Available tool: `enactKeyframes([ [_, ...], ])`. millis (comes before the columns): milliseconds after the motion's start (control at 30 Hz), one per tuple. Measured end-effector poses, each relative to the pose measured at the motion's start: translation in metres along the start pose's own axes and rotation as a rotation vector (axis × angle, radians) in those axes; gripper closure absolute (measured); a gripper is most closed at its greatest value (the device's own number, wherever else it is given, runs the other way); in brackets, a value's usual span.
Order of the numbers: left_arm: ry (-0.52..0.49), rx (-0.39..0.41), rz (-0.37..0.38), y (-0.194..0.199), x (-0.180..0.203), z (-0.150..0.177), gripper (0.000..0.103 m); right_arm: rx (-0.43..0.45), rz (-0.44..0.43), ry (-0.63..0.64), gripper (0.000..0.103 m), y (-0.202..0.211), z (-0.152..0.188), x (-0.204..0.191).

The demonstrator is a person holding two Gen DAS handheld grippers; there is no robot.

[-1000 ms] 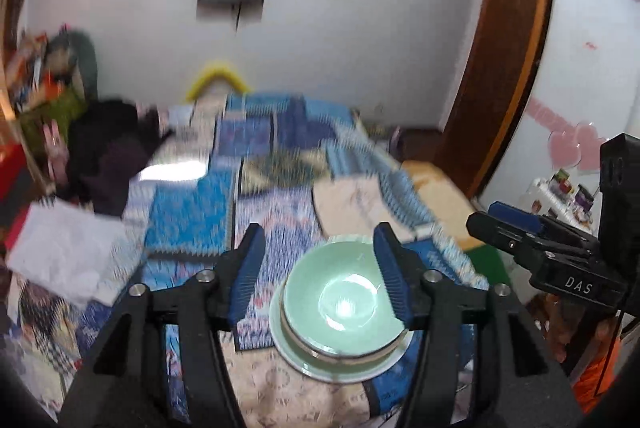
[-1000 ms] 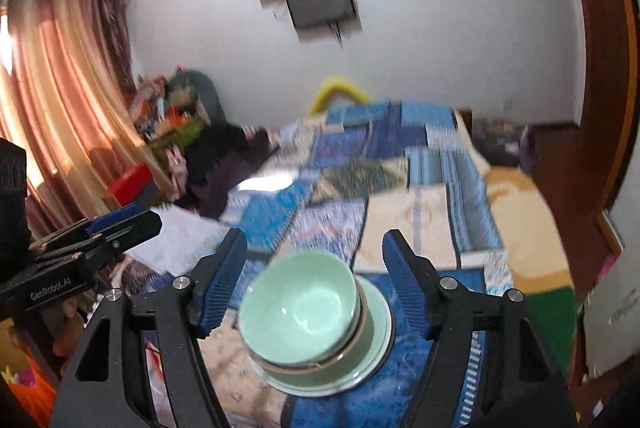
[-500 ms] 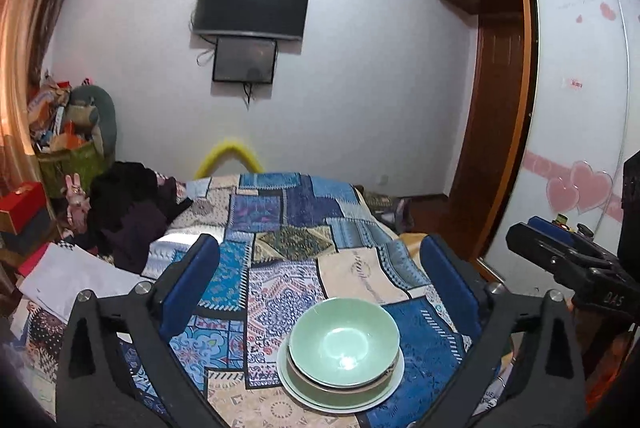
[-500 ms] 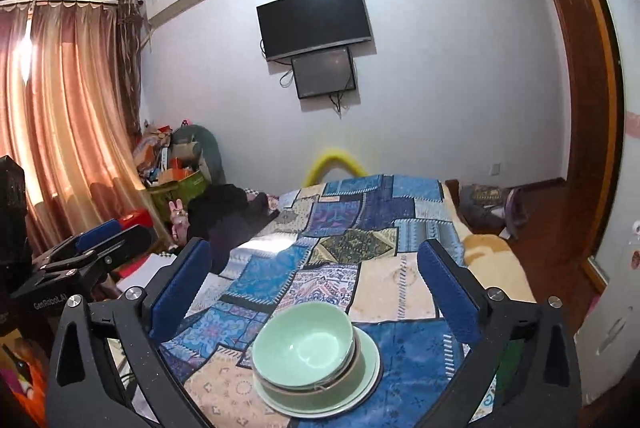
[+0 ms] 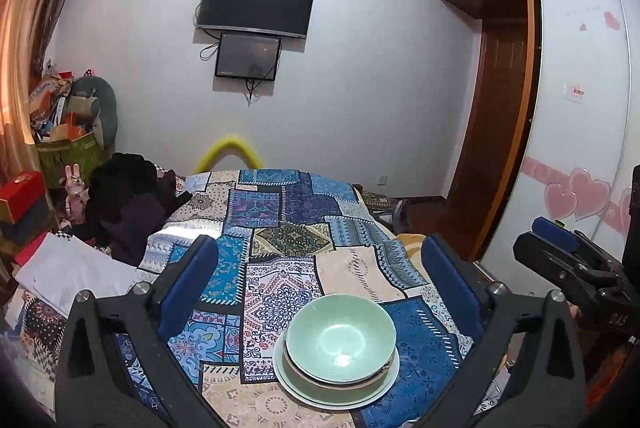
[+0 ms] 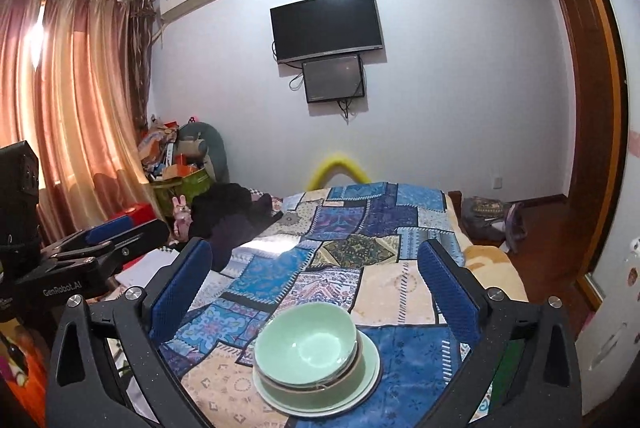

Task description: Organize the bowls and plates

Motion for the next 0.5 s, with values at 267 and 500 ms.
enactKeyframes([
  [267,0.002,-0.009,0.006,-0.0002,-0.0008,0.0010,0.000,-0.003,-0.002,-0.005,0.000,-0.0001,0.0006,-0.0001],
  [500,0.002,-0.009,0.005,-0.0009,0.0005,0.0012,0.000,0.001,-0.003,-0.008,0.000,-0.0005,0.0013,0.0011],
])
Point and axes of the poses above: each gripper's, at about its wrist camera, not at the fingertips, and y roughly against the way its jaws point, x to its right, z to its underside, the point moved 3 cm from there along -y, roughly the way its jaws point, and after that the axes turned 12 degrees about x, right-handed, at the moved point
